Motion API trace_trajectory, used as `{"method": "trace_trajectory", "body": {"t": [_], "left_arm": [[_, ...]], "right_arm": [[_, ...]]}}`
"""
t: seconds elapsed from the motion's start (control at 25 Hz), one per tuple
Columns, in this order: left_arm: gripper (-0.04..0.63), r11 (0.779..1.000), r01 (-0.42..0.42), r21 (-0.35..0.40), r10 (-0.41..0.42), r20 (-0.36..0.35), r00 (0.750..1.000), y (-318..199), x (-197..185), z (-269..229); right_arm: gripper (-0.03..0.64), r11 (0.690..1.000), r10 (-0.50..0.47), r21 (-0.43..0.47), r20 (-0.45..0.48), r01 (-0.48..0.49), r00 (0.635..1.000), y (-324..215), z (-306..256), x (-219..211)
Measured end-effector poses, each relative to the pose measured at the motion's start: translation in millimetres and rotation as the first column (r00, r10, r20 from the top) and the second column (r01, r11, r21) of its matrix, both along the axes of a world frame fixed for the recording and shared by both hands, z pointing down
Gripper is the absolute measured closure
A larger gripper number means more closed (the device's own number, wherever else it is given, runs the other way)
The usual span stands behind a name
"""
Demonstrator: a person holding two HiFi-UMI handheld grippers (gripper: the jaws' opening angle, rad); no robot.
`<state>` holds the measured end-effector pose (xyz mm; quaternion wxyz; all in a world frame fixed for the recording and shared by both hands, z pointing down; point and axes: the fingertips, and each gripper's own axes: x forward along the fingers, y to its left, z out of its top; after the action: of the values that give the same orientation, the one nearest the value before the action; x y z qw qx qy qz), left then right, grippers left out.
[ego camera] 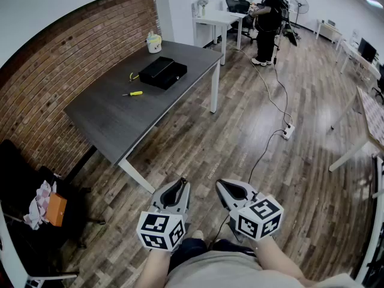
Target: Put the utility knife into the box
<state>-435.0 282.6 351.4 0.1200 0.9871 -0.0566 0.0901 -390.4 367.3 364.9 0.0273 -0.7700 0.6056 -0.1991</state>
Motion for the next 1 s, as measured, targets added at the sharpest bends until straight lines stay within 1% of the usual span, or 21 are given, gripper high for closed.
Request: {"method": "trace_trajectory", "body": {"t": [0.32, 0.52, 0.56, 0.64, 0.72, 0.76, 0.88, 1.0], "left_arm": [[0.517, 0.999, -0.006, 0.044, 0.006, -0.001, 1.000, -15.0, 10.7, -4.2], [0.517, 0.999, -0.020, 0.042, 0.020, -0.005, 1.000, -23.7, 12.5, -4.2], [0.517, 0.999, -0.023, 0.043, 0.023, -0.007, 1.000, -26.0, 12.4, -4.2], [0.517, 0.999, -0.027, 0.043, 0.027, -0.014, 1.000, -31.4, 11.7, -5.0], [0.517, 0.999, -0.030, 0.045, 0.031, -0.021, 0.999, -38.6, 10.9, -6.7], [0.517, 0.998, -0.033, 0.048, 0.034, -0.025, 0.999, -42.6, 10.6, -8.0], [0.517, 0.997, -0.045, 0.057, 0.047, -0.034, 0.998, -53.8, 8.7, -10.7], [0.517, 0.997, -0.062, 0.048, 0.063, -0.038, 0.997, -58.4, 6.4, -7.7]], "right_arm": [[0.615, 1.000, -0.008, 0.005, -0.010, 0.008, 1.000, -15.3, -1.8, 5.6], [0.615, 1.000, -0.006, 0.013, -0.011, 0.006, 1.000, -25.2, -1.7, 5.6], [0.614, 1.000, -0.001, 0.022, -0.009, 0.002, 1.000, -27.2, -3.2, 5.8], [0.612, 0.998, 0.005, 0.069, 0.015, -0.006, 1.000, -31.8, -5.7, 7.2], [0.612, 0.994, 0.021, 0.110, 0.042, -0.025, 0.999, -36.4, -7.3, 11.4], [0.612, 0.992, 0.033, 0.117, 0.042, -0.038, 0.999, -38.5, -8.3, 13.9], [0.612, 0.991, 0.073, 0.113, 0.020, -0.075, 0.997, -42.3, -10.1, 17.7], [0.612, 0.989, 0.104, 0.104, 0.020, -0.105, 0.994, -40.0, -6.2, 14.9]]}}
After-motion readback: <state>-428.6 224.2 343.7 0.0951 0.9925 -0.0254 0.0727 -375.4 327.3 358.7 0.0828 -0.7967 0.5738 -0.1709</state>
